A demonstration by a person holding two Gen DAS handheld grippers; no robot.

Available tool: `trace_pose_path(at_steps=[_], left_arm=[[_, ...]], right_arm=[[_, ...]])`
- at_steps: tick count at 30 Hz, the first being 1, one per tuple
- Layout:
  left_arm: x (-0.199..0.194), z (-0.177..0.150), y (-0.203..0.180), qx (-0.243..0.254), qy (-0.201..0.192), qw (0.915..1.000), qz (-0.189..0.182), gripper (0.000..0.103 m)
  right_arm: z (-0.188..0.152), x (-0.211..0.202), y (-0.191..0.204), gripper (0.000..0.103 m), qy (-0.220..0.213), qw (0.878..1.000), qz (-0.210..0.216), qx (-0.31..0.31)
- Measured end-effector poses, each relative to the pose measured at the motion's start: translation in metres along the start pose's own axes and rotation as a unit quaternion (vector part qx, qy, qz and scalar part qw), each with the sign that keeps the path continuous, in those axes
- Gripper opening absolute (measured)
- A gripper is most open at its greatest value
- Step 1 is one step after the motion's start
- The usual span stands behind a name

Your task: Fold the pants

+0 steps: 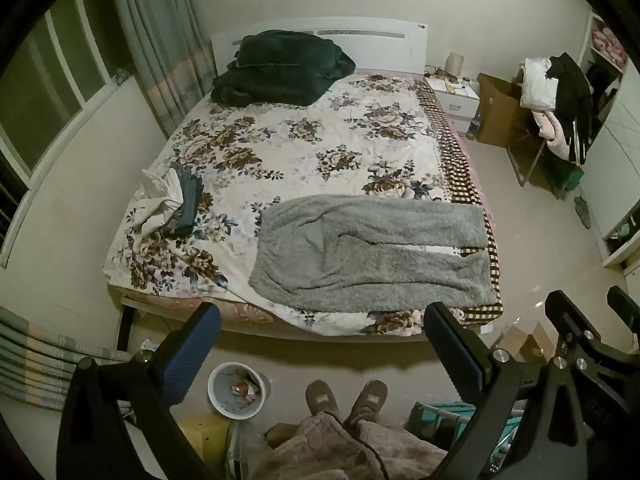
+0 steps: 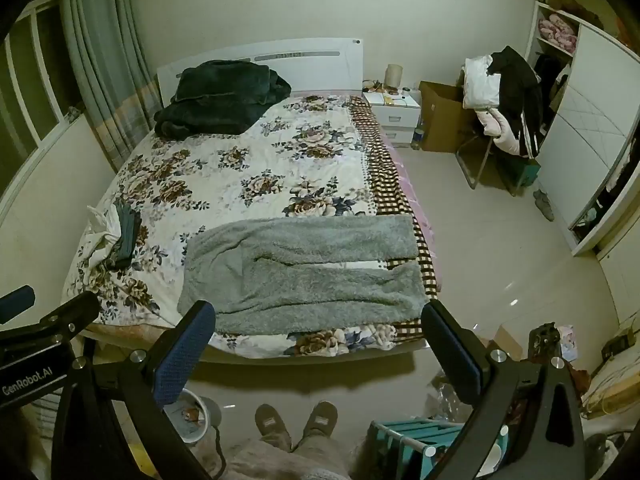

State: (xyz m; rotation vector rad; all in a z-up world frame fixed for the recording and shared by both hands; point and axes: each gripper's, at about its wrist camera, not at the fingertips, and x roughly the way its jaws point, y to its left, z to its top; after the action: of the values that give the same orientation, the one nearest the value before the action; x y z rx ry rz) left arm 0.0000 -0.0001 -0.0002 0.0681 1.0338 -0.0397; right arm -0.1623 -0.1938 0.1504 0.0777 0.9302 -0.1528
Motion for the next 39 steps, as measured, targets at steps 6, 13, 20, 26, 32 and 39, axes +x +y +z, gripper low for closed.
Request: trace_pose_path(at_steps=[6, 13, 20, 26, 32, 39], left_arm=[[0.0003, 0.0, 0.0, 0.0, 0.0, 1.0, 0.001, 0.103], [0.0008, -0.0005, -0.0021, 0.0, 0.0, 1.0, 0.002, 0.103], [-0.0005, -0.0004, -0.0006, 0.001, -0.002, 1.0, 0.001, 0.103], [0.0, -0.0005, -0.0004, 0.0, -0.002, 1.0, -0.001, 0.103], [-0.0001, -0.0007, -0.0006, 0.0, -0.003, 1.0, -0.002, 0.103], [-0.0003, -0.0005, 0.0004, -0.002, -0.003, 1.0, -0.003, 0.103]], right_arm=[[0.0001, 0.0001, -0.0001, 0.103, 0.003, 1.0, 0.001, 0.001], [0.0001, 0.0, 0.0002, 0.103, 0.002, 1.0, 0.0, -0.002], [-0.0018, -0.0013, 0.0031, 0.103, 0.002, 1.0, -0.002, -0.002], [-0.0011, 0.0006, 0.0025, 0.103, 0.001, 1.0, -0.002, -0.004], [0.0002, 0.0025, 0.0005, 0.103, 0.001, 1.0, -0.003, -0.004], [0.0023, 0.0065, -0.0025, 0.103, 0.001, 1.0, -0.003, -0.005]])
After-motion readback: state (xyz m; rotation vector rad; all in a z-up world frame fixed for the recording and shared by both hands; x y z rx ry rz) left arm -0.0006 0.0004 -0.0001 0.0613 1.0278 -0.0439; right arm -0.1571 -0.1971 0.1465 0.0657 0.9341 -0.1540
